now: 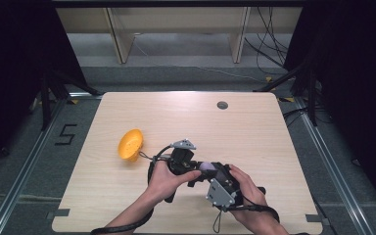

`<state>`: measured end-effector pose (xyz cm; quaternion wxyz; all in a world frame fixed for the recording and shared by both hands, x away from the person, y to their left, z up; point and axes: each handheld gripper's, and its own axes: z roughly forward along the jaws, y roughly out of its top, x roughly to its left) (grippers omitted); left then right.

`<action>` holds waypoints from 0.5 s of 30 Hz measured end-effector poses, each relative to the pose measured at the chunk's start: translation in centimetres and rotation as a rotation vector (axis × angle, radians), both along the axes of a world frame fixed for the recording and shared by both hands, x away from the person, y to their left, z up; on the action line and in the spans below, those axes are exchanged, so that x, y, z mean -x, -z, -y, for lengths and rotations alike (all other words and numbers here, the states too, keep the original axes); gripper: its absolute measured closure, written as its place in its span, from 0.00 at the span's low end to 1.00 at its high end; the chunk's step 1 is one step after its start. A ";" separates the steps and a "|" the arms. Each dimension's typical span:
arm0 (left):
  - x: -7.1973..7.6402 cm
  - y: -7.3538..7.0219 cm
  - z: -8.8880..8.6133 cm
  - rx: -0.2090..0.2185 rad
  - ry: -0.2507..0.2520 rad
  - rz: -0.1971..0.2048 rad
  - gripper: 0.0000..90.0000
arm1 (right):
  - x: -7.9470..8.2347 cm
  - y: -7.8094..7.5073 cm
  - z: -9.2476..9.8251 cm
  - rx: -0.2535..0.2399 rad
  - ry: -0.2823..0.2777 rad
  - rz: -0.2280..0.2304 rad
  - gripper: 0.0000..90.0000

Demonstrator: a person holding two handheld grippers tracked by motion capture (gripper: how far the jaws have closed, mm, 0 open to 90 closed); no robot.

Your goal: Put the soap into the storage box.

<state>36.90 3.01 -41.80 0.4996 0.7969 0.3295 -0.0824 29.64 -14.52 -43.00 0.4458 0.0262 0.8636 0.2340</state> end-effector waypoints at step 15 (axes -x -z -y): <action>0.2 -0.4 -0.4 -0.008 -0.006 0.013 0.65 | -0.2 0.0 0.0 0.005 -0.019 0.026 0.56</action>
